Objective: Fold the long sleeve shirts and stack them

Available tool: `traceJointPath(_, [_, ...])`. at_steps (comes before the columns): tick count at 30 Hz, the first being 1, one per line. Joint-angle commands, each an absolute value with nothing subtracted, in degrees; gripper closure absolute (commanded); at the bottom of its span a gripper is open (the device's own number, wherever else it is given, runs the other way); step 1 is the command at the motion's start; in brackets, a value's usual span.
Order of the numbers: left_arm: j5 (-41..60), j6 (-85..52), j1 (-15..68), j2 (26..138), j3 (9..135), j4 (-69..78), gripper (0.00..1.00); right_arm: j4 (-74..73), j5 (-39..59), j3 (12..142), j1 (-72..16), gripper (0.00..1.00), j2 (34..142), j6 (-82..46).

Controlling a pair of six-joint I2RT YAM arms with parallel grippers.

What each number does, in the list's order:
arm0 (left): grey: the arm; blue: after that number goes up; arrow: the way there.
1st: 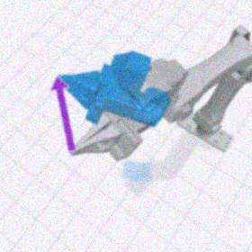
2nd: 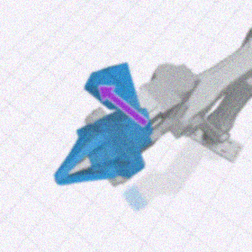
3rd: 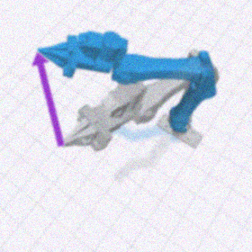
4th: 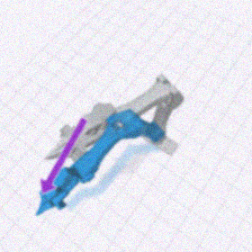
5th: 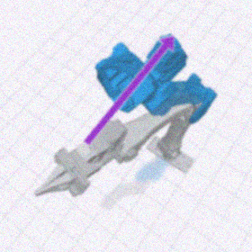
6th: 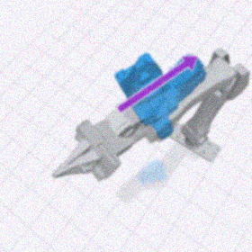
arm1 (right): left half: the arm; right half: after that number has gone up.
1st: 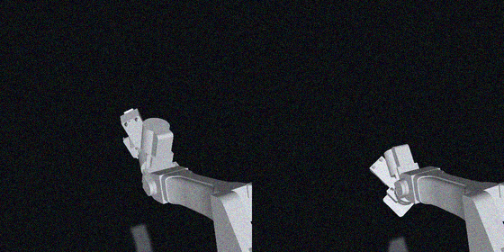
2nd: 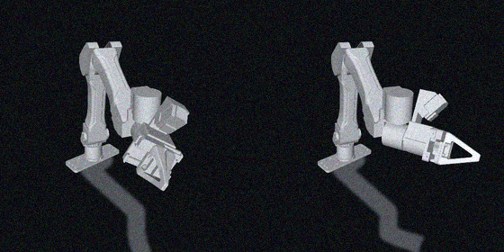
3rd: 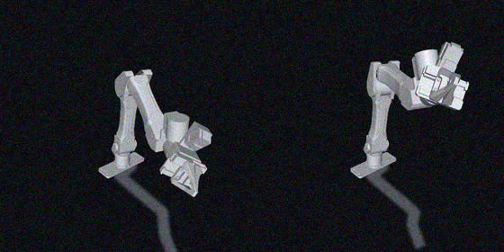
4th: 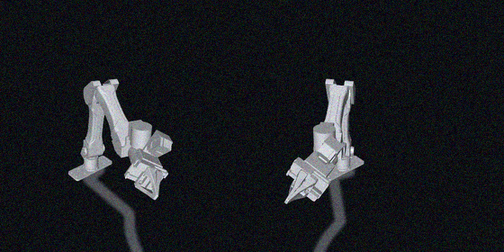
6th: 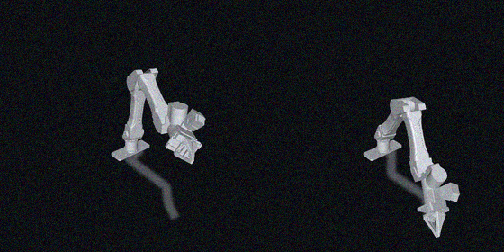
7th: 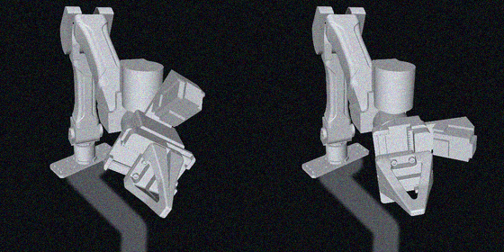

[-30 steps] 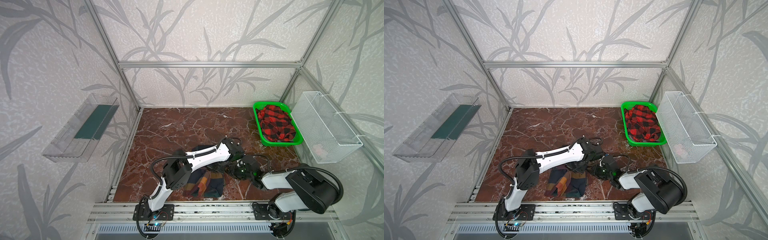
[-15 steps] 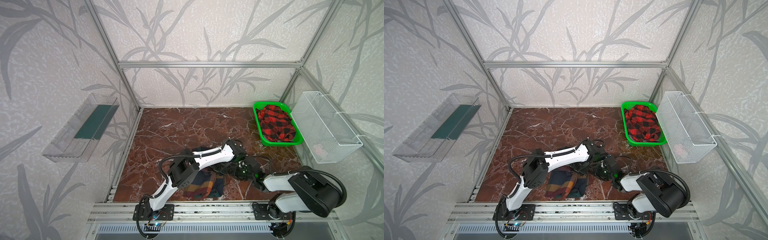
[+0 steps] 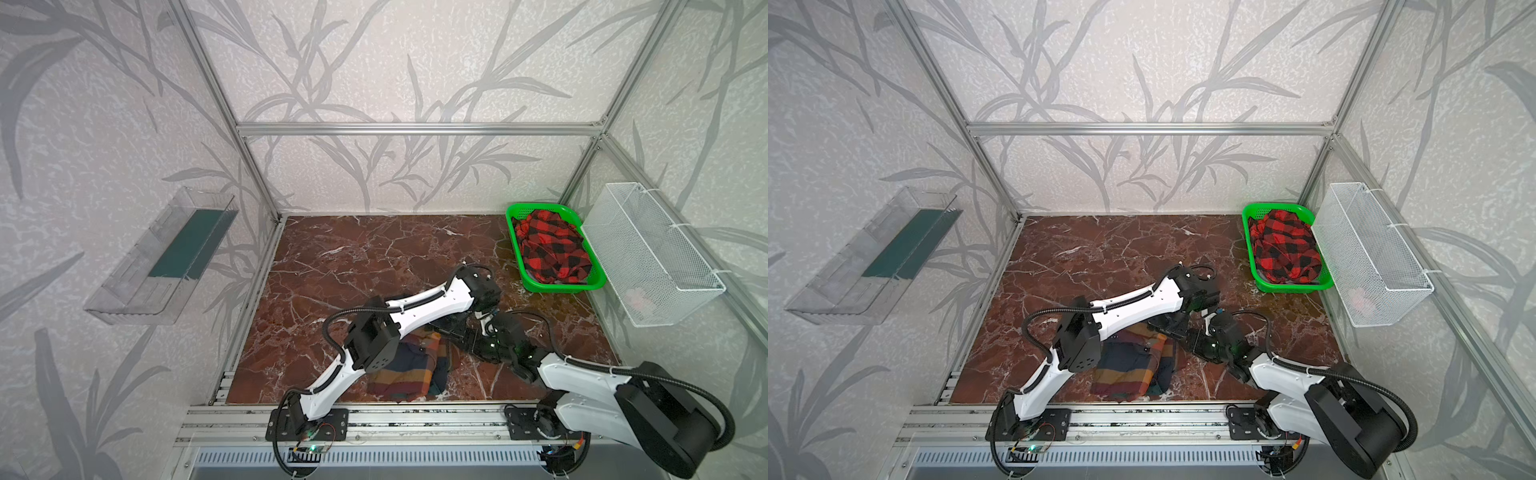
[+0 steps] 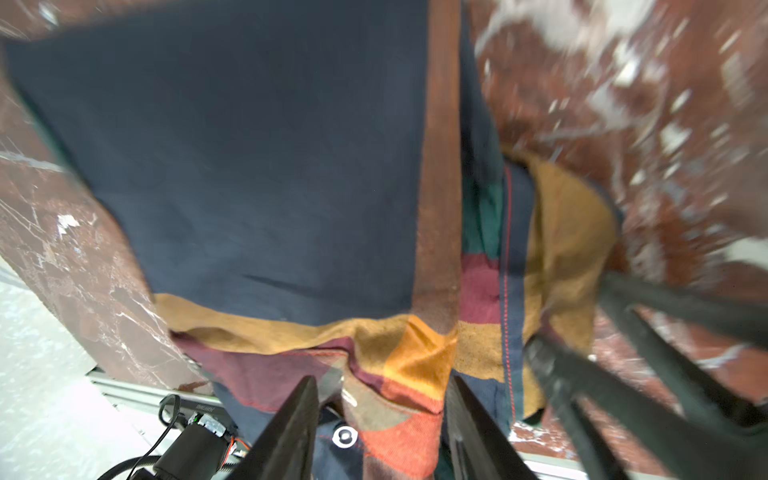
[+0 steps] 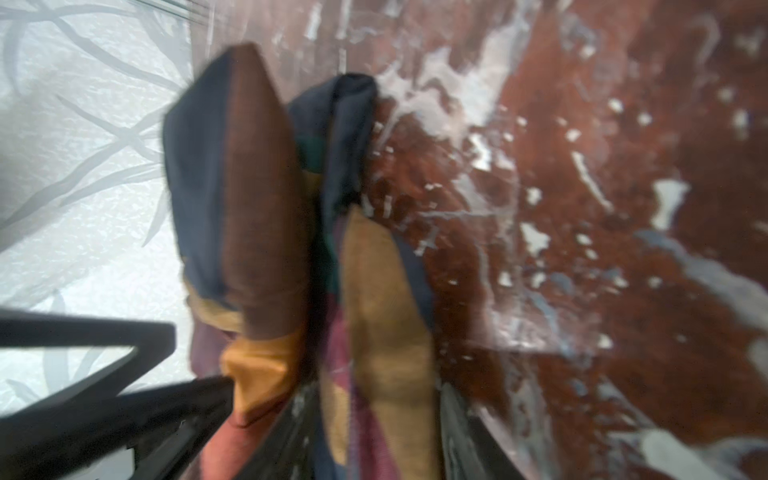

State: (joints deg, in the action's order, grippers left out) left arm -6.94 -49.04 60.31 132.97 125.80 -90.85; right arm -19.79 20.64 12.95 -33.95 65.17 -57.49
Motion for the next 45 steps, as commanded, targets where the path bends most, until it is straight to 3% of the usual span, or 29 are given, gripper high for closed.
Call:
traceJointPath(1, [-10.6,-50.4,57.9,129.9,128.7,-95.5,0.48,-13.3,17.9,16.0,-34.0,0.43,60.4,-53.3])
traceJointPath(6, [-12.9,-48.3,53.6,125.7,129.0,-94.1,0.47,-11.2,18.5,20.9,-33.4,0.32,60.5,-49.7])
traceJointPath(11, [-16.0,-44.3,49.8,119.7,126.6,-91.9,0.44,-12.9,23.2,25.5,-31.0,0.29,66.2,-48.4])
traceJointPath(19, [-11.7,-40.7,44.8,101.0,97.9,-74.1,0.41,-16.4,27.1,32.4,-30.8,0.33,79.7,-46.1])
traceJointPath(25, [-9.8,-39.2,44.1,91.4,82.2,-65.2,0.41,-16.7,28.3,35.7,-30.8,0.48,87.7,-45.3])
traceJointPath(29, [-8.7,-38.8,44.0,86.5,74.6,-59.7,0.41,-17.4,27.0,37.3,-31.2,0.72,86.8,-43.8])
traceJointPath(35, [-8.3,-38.8,44.0,83.5,67.7,-55.2,0.41,-14.6,26.1,41.4,-32.0,0.95,86.4,-40.9])
traceJointPath(39, [-5.8,-39.3,44.1,83.8,65.1,-52.9,0.41,-15.0,27.4,44.0,-32.1,1.00,88.3,-40.8])
traceJointPath(45, [-2.9,-40.9,44.5,83.4,62.3,-50.2,0.41,-15.4,28.4,48.4,-32.1,1.00,95.4,-39.8])
